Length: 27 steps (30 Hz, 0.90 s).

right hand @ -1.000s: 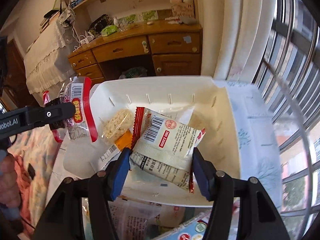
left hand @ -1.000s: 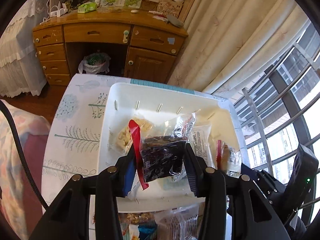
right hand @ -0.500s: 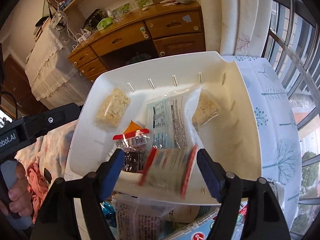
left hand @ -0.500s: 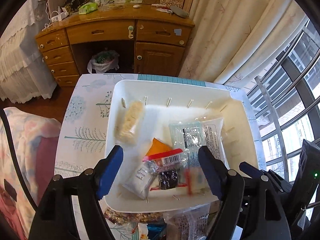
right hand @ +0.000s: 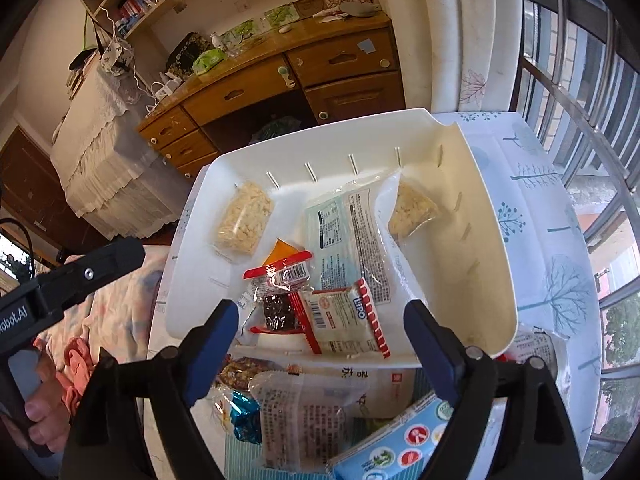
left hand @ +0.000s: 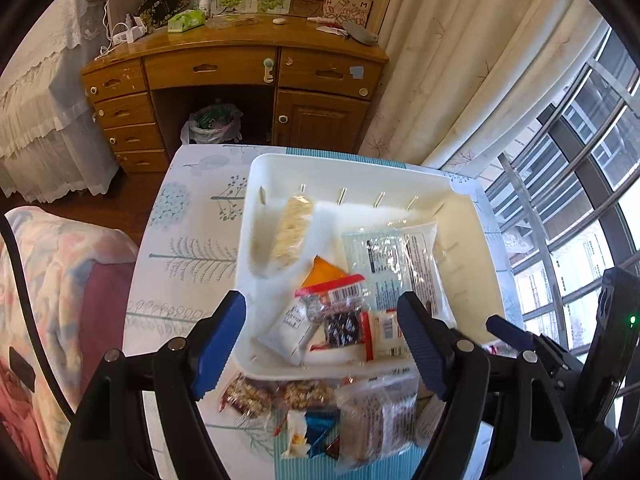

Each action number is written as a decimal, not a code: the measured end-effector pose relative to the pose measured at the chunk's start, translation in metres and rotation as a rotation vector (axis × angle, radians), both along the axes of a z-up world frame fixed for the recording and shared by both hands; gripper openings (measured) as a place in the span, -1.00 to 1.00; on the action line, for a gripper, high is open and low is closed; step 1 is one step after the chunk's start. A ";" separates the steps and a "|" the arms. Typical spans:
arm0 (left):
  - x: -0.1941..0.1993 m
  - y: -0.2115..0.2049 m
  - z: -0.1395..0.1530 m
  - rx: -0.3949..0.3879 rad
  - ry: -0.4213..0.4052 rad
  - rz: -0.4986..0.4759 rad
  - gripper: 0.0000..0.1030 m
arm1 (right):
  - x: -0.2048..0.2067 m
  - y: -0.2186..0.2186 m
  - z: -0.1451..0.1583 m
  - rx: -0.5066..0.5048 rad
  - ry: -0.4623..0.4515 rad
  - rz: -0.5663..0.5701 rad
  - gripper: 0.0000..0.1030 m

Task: Organize snacks
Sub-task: 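Withdraw both tools from the tray toward the remaining snacks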

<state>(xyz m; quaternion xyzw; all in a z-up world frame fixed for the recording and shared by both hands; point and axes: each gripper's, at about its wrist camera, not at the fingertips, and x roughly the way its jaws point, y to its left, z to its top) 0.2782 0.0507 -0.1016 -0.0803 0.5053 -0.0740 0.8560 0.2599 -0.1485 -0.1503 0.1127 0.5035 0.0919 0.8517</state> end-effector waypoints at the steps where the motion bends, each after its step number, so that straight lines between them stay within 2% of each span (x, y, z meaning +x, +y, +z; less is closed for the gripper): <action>1: -0.004 0.004 0.001 -0.006 0.000 -0.004 0.50 | -0.004 0.002 0.002 -0.002 -0.003 -0.007 0.67; 5: -0.023 0.022 0.006 -0.027 -0.004 -0.033 0.51 | -0.026 0.012 0.009 -0.012 -0.014 -0.052 0.75; 14: -0.073 0.063 0.024 -0.058 -0.032 -0.132 0.56 | -0.084 0.035 0.032 -0.034 -0.052 -0.181 0.76; 20: -0.103 0.083 0.036 -0.055 -0.039 -0.209 0.58 | -0.120 0.046 0.042 0.017 -0.073 -0.278 0.77; 27: -0.128 0.101 0.033 -0.058 -0.021 -0.273 0.61 | -0.158 0.058 0.033 0.061 -0.050 -0.371 0.77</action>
